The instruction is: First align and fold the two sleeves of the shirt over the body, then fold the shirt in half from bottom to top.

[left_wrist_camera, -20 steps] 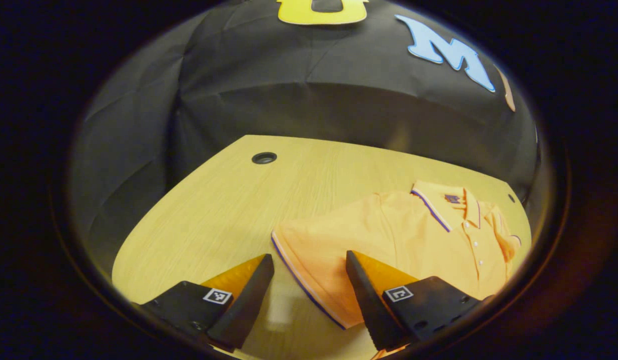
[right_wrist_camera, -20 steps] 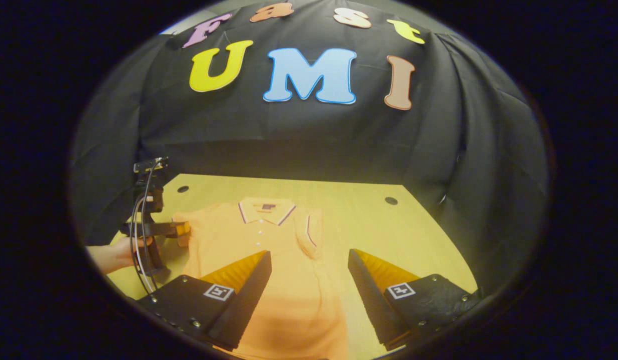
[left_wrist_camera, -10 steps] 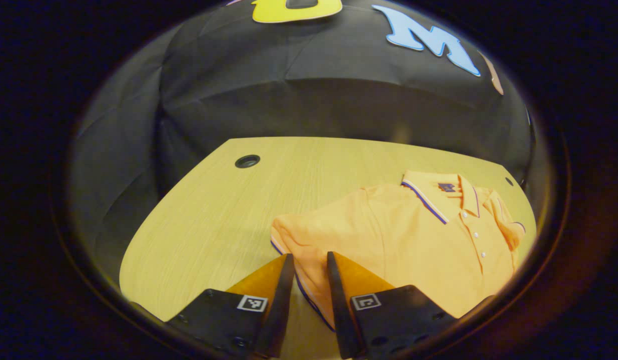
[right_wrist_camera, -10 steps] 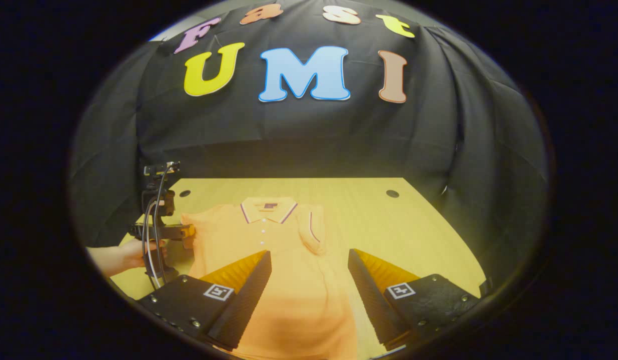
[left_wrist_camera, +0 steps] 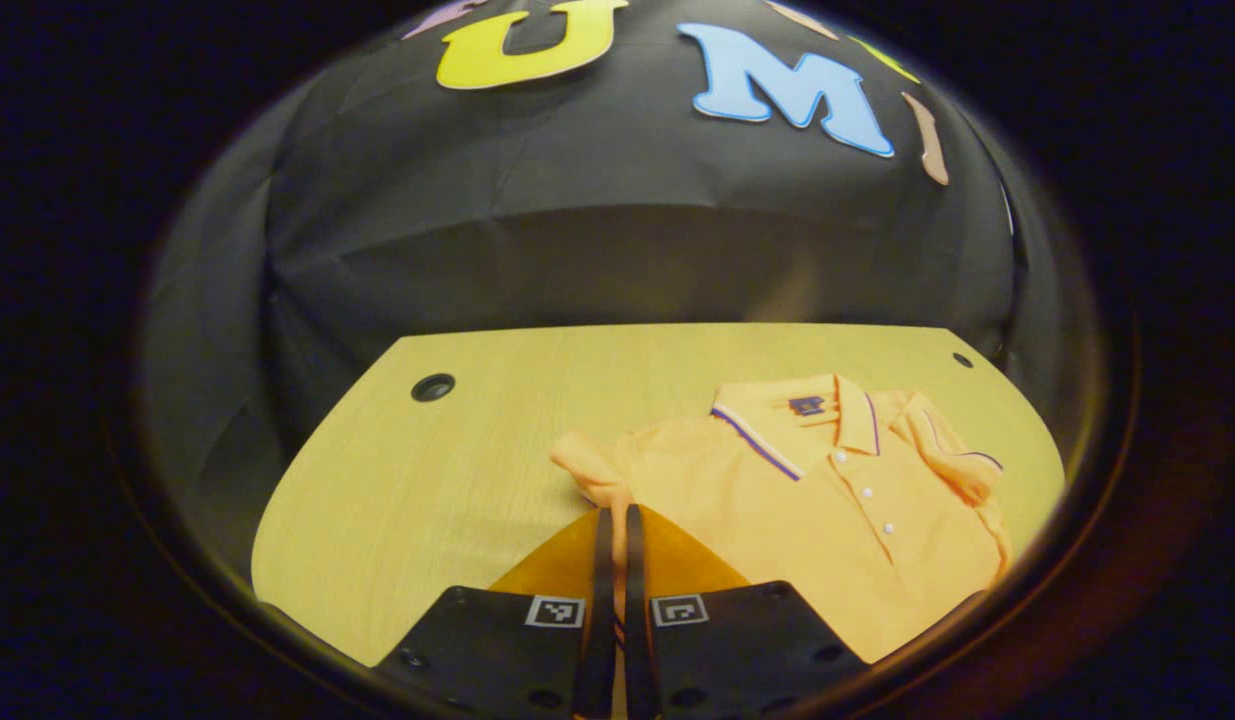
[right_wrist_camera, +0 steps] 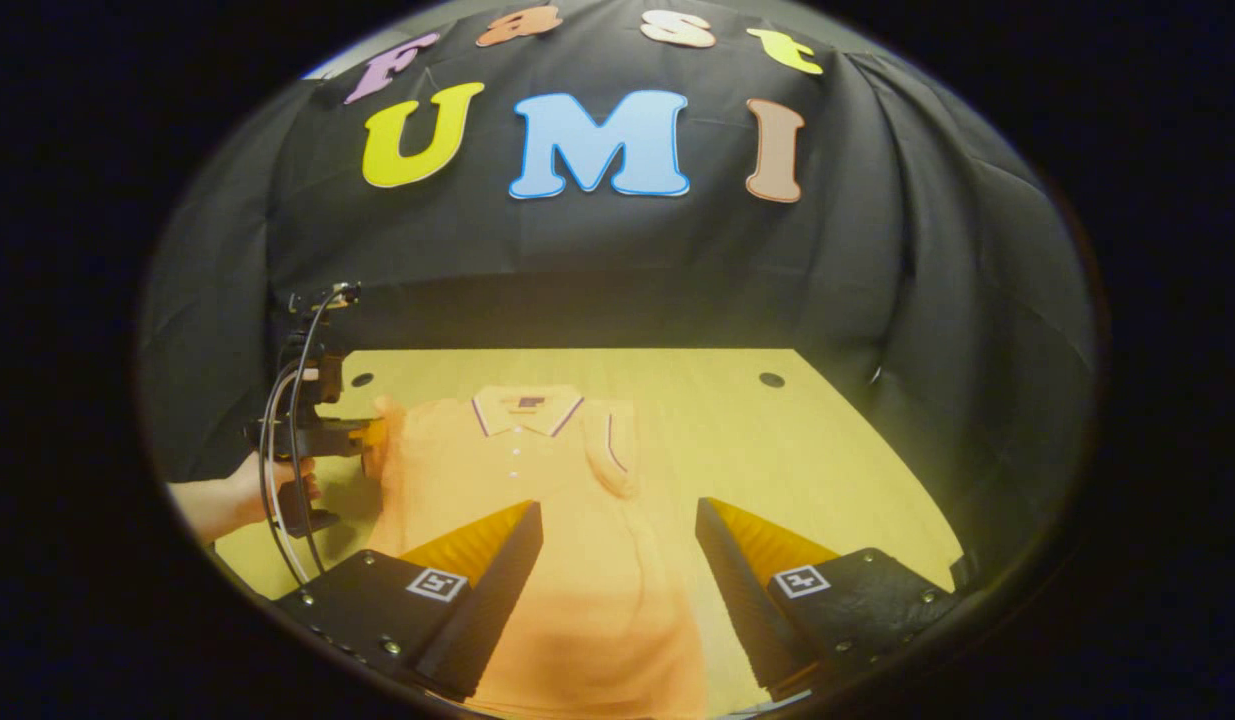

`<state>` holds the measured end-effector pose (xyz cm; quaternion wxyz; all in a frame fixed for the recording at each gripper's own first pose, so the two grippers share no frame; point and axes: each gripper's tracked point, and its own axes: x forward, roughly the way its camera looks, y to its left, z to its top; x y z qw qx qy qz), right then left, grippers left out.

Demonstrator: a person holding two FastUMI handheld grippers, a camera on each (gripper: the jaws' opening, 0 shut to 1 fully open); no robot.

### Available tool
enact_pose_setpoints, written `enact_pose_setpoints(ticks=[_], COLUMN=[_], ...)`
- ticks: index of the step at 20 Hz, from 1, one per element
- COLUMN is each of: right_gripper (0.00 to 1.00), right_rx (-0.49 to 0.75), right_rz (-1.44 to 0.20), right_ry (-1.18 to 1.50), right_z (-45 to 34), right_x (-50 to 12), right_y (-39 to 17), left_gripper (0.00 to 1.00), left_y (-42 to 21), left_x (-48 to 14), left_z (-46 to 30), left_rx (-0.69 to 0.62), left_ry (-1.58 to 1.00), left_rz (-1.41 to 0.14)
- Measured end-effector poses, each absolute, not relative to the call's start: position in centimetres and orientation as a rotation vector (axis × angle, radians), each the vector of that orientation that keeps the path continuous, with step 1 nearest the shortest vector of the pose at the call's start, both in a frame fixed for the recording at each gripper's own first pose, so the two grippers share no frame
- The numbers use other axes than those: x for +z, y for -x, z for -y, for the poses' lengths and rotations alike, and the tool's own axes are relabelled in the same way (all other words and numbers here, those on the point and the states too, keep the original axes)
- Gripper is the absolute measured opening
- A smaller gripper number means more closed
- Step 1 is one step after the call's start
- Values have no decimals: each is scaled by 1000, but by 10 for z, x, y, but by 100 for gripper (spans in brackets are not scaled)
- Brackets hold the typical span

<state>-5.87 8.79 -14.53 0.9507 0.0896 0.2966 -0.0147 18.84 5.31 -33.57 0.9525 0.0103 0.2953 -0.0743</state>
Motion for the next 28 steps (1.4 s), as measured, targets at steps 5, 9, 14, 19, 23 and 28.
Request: enact_pose_setpoints(ticks=[5, 9, 14, 19, 23, 28], right_gripper=[95, 95, 95, 96, 95, 96], right_rx=[-53, -92, -83, -41, -2, 88], right_rz=[-609, -621, -634, -608, -594, -614], right_ry=[-190, -205, -226, -204, -209, -211], right_z=[-82, -70, -70, -60, -51, -48], right_x=[-147, -151, -160, -160, -165, -185], right_y=[69, 82, 90, 95, 106, 135], left_gripper=[10, 12, 34, 92, 94, 94], left_y=[-184, -180, -164, -133, -92, -9], left_x=[-337, -351, -355, -341, -325, -311], left_z=[-5, 13, 29, 36, 29, 13], left_rx=[-244, -275, -314, -295, -256, -181], left_ry=[-72, -105, -130, -78, -52, -33], left_rz=[-597, -633, -655, -653, -639, -632])
